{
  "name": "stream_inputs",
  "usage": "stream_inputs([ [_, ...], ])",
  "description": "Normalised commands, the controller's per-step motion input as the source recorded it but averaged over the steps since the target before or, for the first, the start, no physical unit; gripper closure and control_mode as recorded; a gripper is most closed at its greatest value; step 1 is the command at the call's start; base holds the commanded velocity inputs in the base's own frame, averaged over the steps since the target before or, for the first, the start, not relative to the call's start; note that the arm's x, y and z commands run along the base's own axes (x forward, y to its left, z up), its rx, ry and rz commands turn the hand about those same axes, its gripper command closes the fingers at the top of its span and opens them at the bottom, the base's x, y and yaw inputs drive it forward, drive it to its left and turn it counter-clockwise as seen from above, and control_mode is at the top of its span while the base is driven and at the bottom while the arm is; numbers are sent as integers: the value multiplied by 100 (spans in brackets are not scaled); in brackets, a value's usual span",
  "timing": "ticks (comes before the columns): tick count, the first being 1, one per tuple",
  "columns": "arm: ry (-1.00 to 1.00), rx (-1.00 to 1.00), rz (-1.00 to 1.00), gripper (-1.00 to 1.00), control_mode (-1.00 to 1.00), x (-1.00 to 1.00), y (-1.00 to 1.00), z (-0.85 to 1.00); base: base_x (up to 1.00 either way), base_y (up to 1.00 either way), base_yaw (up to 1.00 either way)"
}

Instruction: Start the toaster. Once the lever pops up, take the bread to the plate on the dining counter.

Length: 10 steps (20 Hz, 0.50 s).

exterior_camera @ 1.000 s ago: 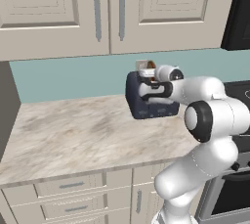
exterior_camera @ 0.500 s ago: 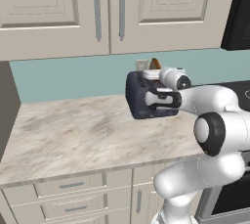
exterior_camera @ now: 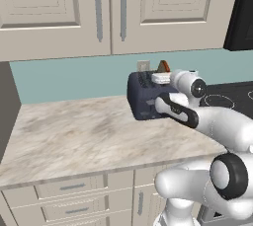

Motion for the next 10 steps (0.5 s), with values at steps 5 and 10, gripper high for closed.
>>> stream_inputs([
  [5, 10, 0, 0, 100, -100, -86, 0, 34, 0, 0, 0],
  [10, 14, 0, 0, 100, -100, -100, 0, 32, 0, 0, 0],
])
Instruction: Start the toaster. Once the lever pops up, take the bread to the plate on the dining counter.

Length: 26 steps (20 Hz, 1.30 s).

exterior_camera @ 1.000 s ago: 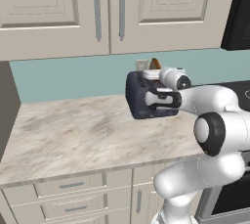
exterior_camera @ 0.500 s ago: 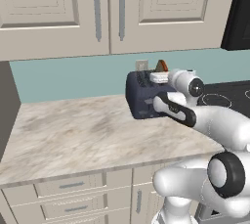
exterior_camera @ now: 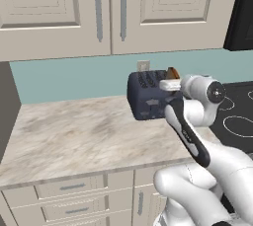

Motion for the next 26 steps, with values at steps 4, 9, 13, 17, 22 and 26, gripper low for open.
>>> stream_inputs([
  [4, 19, 0, 0, 100, -100, -94, 0, 40, 0, 0, 0],
  [9, 23, 0, 0, 100, -100, -83, 0, 44, 0, 0, 0],
  [13, 24, 0, 0, 100, -100, -72, 0, 37, 0, 0, 0],
  [17, 23, 0, 0, 100, -100, -75, 0, 24, 0, 0, 0],
  [22, 15, 0, 0, 100, -100, -77, 0, 2, 0, 0, 0],
  [26, 4, 0, 0, 100, -100, -60, 0, 0, 0, 0, 0],
])
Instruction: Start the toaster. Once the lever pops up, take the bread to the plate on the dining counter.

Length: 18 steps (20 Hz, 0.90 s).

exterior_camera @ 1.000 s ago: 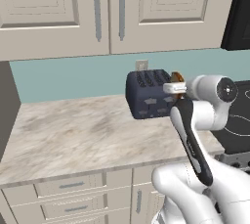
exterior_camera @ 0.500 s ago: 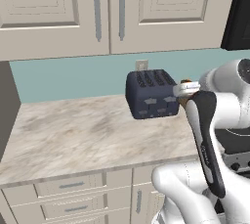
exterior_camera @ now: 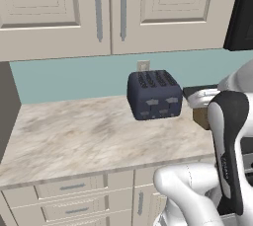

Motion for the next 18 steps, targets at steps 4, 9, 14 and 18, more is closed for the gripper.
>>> stream_inputs([
  [4, 0, 0, 0, 100, -100, -15, 1, 0, 0, 0, 0],
  [9, 2, 0, 0, 100, -100, -6, 2, 0, 0, 0, 0],
  [14, 8, 0, 0, 100, -100, -13, 0, 0, 0, 0, 0],
  [18, 12, 0, 0, 100, -100, -19, 9, 0, 0, 0, 0],
])
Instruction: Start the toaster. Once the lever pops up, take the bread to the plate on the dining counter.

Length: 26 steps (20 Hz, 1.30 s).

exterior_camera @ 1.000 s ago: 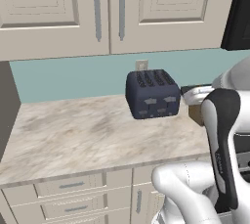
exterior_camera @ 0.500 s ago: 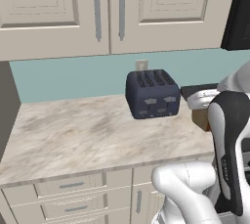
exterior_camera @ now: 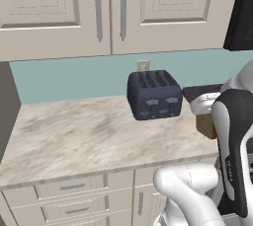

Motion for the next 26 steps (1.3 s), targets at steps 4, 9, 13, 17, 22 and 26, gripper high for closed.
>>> stream_inputs([
  [4, 14, -1, 0, 100, -100, -12, 21, 0, 0, 0, 0],
  [9, 9, 0, 0, 100, -100, 0, 8, 0, 0, 0, 0],
  [13, 3, 0, 0, 100, -100, 0, 0, 0, 0, 0, 0],
  [17, 0, 0, 0, 100, -100, 0, 0, 0, 0, 0, 0],
  [22, 0, 0, 0, 100, 100, 0, 0, -1, -3, 0, 0],
  [26, 0, 0, 0, 100, 100, 0, 0, 0, -61, -3, 0],
])
